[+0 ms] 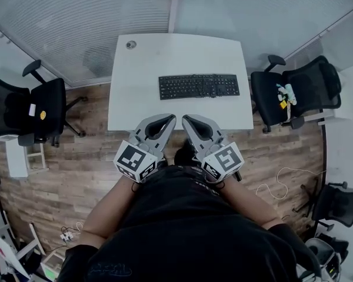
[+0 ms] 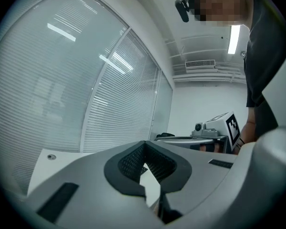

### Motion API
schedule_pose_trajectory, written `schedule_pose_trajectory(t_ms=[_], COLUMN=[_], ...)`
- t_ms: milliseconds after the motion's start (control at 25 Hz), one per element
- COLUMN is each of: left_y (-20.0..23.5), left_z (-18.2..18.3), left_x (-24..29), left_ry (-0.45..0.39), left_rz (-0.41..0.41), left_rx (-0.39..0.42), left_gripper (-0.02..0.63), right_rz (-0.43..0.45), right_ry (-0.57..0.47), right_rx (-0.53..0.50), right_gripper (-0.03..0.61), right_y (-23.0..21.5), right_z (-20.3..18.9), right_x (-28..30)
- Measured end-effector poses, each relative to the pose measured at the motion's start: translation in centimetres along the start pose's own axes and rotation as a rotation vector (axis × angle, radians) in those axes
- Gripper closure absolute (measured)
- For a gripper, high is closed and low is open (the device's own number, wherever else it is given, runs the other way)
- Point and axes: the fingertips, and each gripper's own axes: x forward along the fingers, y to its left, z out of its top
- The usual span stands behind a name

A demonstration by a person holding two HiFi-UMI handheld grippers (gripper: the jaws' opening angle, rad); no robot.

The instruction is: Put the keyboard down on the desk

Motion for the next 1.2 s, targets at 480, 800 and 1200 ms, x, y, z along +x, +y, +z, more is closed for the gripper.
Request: schedule_pose_trajectory(t_ms=[480,800,1200], left_y=[-3.1,-7.5,-12.9], left_z=[0.1,-0.7,-2.2], left_x=[0.1,2.5,3.5], left_ry=[-0.015,-0.020,-0.025], left_rz=[0.064,0.099,0.166], left_rx=[0.005,-0.013,-0.008], left_gripper=[0.598,0.598,0.598], right_rz=[0.078,0.119,0.172], right_ry=[-0.014,0.009,0.013], right_rx=[-0.016,-0.012,0.003], right_gripper=[0.557,0.557,0.557], right_y=[0.5,-1.0,-2.2], right_z=[0.7,0.2,-1.0], right_x=[-2.6,-7.3,-14.3])
